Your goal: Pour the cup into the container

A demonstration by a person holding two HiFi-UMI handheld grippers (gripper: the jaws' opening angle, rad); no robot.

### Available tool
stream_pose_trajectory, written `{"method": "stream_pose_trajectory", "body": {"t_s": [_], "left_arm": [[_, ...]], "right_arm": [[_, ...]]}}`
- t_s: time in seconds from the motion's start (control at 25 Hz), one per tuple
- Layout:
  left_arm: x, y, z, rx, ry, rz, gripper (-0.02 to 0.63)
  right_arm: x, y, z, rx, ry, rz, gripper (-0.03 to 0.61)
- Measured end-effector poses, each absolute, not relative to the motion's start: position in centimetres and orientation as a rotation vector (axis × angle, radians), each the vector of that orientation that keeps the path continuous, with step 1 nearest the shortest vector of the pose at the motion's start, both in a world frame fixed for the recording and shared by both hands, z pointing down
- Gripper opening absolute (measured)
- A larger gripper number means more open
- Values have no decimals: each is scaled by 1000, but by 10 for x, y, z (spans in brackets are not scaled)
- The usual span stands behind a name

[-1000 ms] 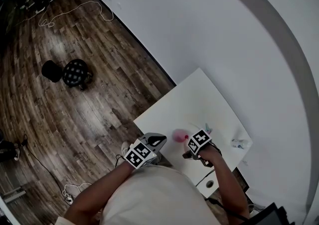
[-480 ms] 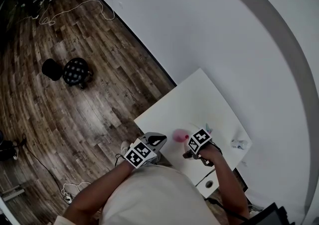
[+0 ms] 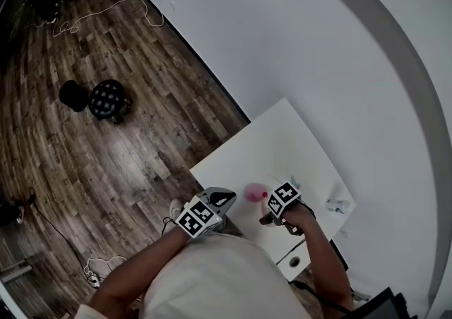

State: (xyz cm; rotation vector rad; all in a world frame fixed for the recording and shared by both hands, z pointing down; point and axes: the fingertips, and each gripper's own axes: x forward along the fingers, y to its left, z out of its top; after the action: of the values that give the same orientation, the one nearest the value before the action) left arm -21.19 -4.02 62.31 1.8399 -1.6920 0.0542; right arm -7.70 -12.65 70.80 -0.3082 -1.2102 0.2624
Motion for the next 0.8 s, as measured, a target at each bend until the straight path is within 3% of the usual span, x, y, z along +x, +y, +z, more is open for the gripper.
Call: {"method": "stream_pose_trajectory", "body": {"t_s": [0.8], "left_arm": [[-216, -37, 627, 1842, -1698, 47, 12]], "right_arm": [[-80, -125, 704, -319, -1168, 264, 368]]}}
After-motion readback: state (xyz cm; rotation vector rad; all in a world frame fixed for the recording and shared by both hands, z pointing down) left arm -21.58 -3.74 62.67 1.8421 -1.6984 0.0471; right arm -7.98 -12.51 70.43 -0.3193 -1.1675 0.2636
